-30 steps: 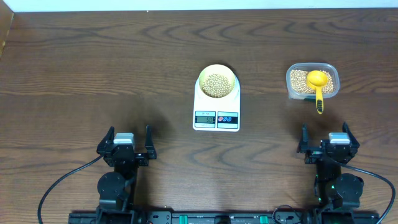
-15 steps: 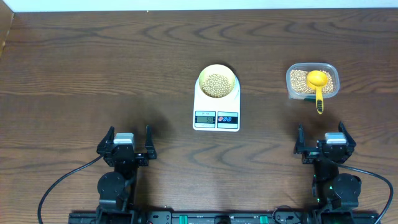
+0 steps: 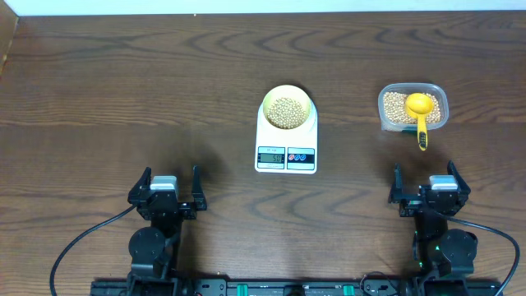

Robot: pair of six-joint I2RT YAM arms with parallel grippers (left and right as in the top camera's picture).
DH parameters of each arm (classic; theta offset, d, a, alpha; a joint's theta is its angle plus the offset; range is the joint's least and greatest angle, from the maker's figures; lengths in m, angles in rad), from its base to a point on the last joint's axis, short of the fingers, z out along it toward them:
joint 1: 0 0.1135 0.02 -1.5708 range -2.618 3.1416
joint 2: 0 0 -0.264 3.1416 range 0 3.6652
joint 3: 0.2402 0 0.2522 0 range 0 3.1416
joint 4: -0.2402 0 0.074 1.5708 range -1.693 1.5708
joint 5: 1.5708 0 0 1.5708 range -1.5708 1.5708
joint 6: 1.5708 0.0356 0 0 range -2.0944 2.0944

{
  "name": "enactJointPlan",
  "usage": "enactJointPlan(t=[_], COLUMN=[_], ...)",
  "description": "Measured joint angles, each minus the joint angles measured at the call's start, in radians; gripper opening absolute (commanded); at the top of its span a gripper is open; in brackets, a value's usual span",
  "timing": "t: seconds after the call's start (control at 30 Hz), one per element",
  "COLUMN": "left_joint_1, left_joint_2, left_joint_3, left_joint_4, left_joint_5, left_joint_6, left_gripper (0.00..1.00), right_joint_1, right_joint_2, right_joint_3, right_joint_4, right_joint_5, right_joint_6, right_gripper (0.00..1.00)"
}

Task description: Scoop item into bowl and weigh 50g on scale

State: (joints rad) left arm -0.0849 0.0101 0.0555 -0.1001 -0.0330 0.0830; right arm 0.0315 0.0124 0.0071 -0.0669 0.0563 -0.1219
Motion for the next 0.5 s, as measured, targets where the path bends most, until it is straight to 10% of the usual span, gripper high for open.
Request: enactJointPlan(t=[0.5], left_joint_1=[0.000], left_joint_2=[0.000], left_joint_3=[0.000], left_joint_4=[0.000], left_joint_5=[0.000], left_joint_6=[0.000], left_gripper=[0.98], right_joint_1=[0.000], right_joint_2=[0.000], right_joint_3=[0.000], right_joint_4=[0.000], right_joint_5=[0.000], right_joint_6=[0.000], right_gripper=[0.99])
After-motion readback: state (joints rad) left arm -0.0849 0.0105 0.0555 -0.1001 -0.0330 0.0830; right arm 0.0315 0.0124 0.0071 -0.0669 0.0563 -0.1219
